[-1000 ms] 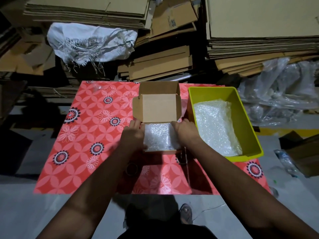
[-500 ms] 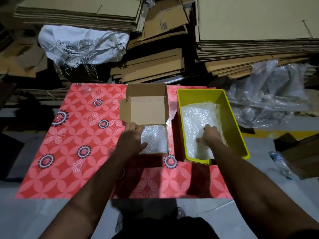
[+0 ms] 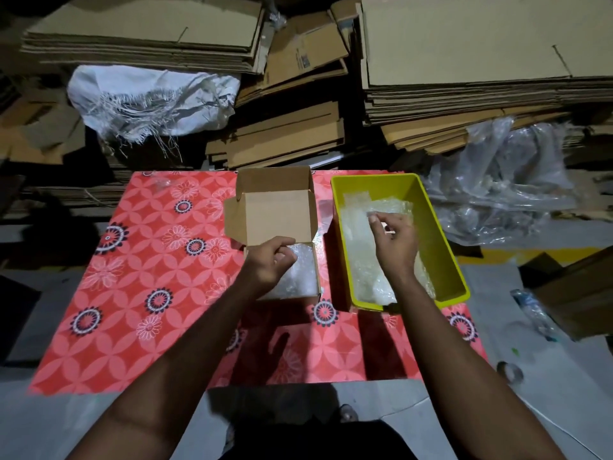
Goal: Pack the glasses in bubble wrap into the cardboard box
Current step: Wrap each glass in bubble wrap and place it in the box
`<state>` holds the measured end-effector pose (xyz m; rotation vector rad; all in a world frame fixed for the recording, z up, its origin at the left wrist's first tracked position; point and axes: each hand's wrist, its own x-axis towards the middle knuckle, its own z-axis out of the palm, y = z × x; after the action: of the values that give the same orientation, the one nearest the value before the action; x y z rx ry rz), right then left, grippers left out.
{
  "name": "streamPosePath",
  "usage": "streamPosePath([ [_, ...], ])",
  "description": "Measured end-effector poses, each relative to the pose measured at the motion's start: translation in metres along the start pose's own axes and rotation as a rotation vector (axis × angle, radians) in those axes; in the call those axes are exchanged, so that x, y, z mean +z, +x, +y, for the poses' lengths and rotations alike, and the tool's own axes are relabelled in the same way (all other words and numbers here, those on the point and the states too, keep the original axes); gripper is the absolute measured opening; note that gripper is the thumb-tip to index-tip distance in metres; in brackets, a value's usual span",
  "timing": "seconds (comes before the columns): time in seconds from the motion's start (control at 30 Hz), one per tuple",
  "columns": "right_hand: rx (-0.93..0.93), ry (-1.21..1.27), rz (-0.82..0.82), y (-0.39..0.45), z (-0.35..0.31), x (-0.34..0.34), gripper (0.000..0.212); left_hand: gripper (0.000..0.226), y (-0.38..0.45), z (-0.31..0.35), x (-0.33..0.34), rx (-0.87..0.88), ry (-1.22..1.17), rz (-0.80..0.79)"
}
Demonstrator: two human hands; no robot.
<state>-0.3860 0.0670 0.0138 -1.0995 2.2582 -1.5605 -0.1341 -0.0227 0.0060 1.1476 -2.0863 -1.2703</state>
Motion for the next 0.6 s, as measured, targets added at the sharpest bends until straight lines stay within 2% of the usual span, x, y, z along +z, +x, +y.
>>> streamPosePath([
  [0.03, 0.018, 0.123, -0.028, -0.006, -0.017, 0.0, 0.015, 0.024, -0.001, 0.009, 0.0, -0.036, -0.125, -0.027],
  [0.13, 0.077, 0.417, -0.151, -0.022, -0.059, 0.005, 0.011, 0.031, -0.006, 0.03, -0.004, -0.08, -0.37, -0.081],
  [0.33, 0.471, 0.979, -0.482, -0.06, -0.11, 0.024, 0.009, 0.053, -0.025, 0.046, -0.025, -0.243, -0.775, -0.089],
  [0.43, 0.614, 1.029, -0.614, -0.078, -0.12, 0.029, 0.029, 0.041, -0.041, 0.043, -0.033, -0.323, -0.88, -0.129],
  [0.5, 0.707, 1.026, -0.747, -0.09, -0.133, 0.026, 0.025, 0.037, -0.053, 0.041, -0.038, -0.352, -0.945, -0.188],
  [0.57, 0.762, 1.054, -0.914, -0.104, -0.155, 0.018, 0.046, 0.046, -0.063, 0.037, -0.041, -0.365, -1.045, -0.269],
  [0.6, 0.691, 1.031, -0.906, -0.112, -0.162, 0.013, 0.057, 0.053, -0.066, 0.034, -0.043, -0.344, -1.085, -0.315],
])
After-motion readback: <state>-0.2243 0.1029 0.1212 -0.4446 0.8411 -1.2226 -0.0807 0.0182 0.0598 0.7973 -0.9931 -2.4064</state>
